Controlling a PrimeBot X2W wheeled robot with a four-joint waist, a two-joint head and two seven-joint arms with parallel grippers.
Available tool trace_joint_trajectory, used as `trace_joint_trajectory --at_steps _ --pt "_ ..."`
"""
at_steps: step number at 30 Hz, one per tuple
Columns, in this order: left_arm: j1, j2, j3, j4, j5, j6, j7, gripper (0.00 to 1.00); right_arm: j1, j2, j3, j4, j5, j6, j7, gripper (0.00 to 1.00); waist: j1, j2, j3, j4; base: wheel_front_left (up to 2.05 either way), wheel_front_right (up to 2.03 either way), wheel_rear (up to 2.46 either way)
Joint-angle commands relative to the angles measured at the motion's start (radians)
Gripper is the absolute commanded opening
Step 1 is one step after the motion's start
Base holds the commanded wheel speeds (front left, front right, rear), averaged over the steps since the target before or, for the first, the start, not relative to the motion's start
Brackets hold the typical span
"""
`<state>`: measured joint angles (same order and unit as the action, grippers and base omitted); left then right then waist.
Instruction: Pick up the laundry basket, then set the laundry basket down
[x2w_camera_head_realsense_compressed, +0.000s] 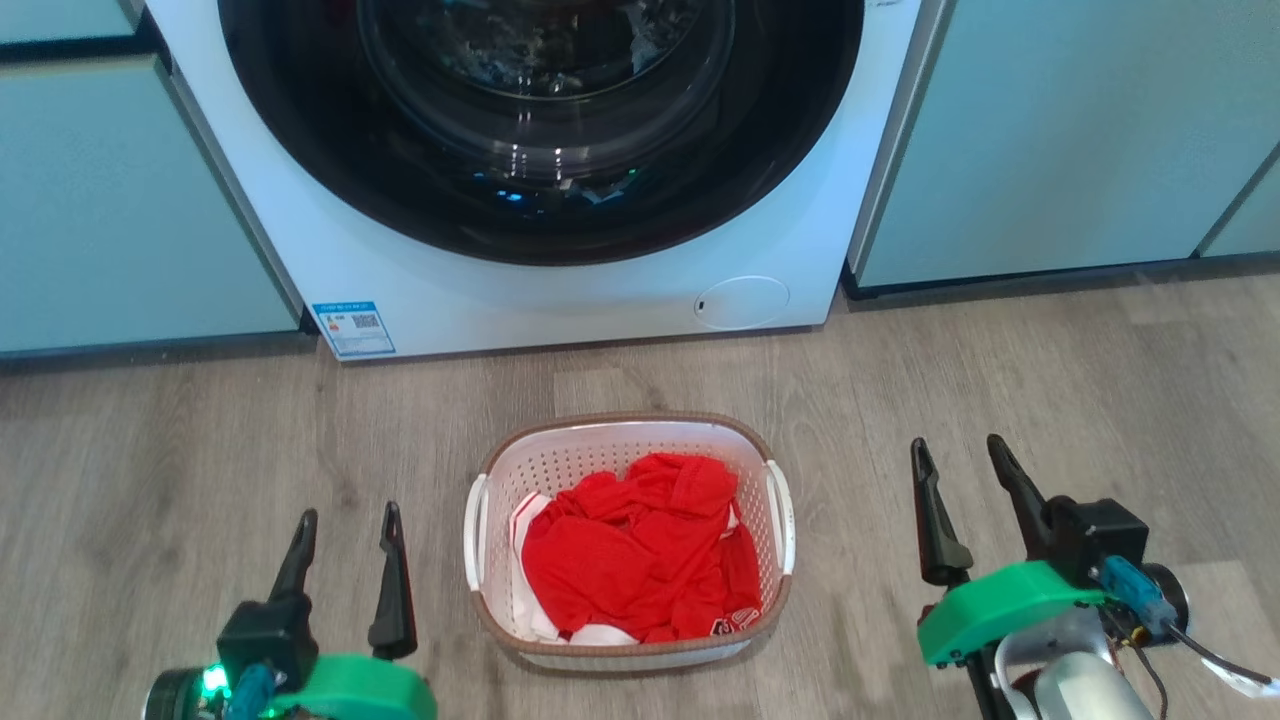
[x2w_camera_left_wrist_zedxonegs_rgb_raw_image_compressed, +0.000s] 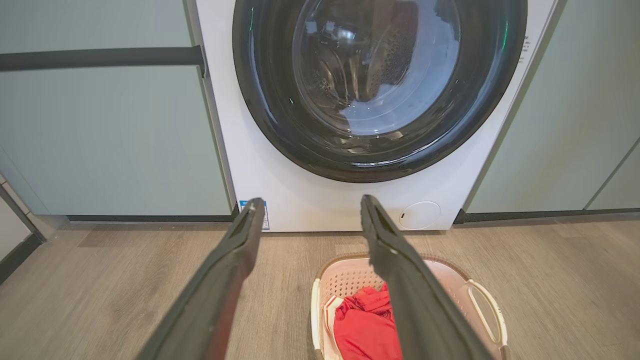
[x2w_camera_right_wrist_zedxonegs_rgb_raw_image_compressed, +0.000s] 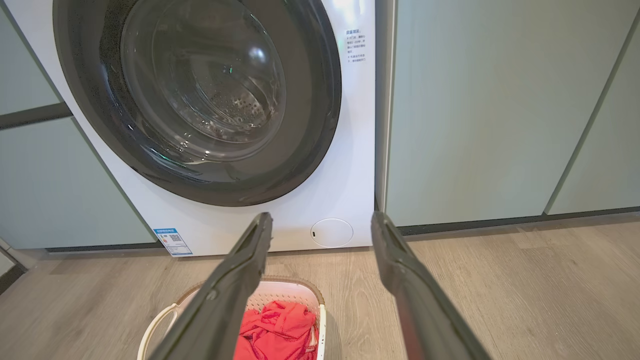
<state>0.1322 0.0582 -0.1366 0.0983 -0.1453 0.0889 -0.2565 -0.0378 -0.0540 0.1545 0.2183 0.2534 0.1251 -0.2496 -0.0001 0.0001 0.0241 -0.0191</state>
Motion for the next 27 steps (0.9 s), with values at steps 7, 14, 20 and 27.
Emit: trace_joint_trajectory --at_steps 7,14,20,27 --pt "0.001 -0.005 0.039 -0.046 0.007 0.012 -0.005 1.0 0.01 0.004 0.001 -0.065 -0.004 0.006 -0.012 1.0 0.0001 -0.0001 -0.024 -0.006 0.0 0.0 0.0" --pt "-0.002 -0.006 0.045 -0.047 0.003 0.011 -0.005 1.0 0.008 0.004 -0.008 -0.068 -0.007 0.006 -0.012 1.0 0.0001 -0.0001 -0.025 -0.001 0.0 0.0 0.0" --pt "-0.003 -0.007 0.049 -0.047 0.008 0.01 -0.005 1.0 0.005 0.004 -0.012 -0.069 -0.01 0.006 -0.012 1.0 0.0001 -0.0001 -0.023 0.001 0.0 0.0 0.0" --pt "-0.002 -0.007 0.045 -0.033 0.003 0.0 -0.005 1.0 0.002 0.004 -0.016 -0.068 -0.012 0.006 -0.012 1.0 0.0001 -0.0001 -0.019 0.001 0.0 0.0 0.0"
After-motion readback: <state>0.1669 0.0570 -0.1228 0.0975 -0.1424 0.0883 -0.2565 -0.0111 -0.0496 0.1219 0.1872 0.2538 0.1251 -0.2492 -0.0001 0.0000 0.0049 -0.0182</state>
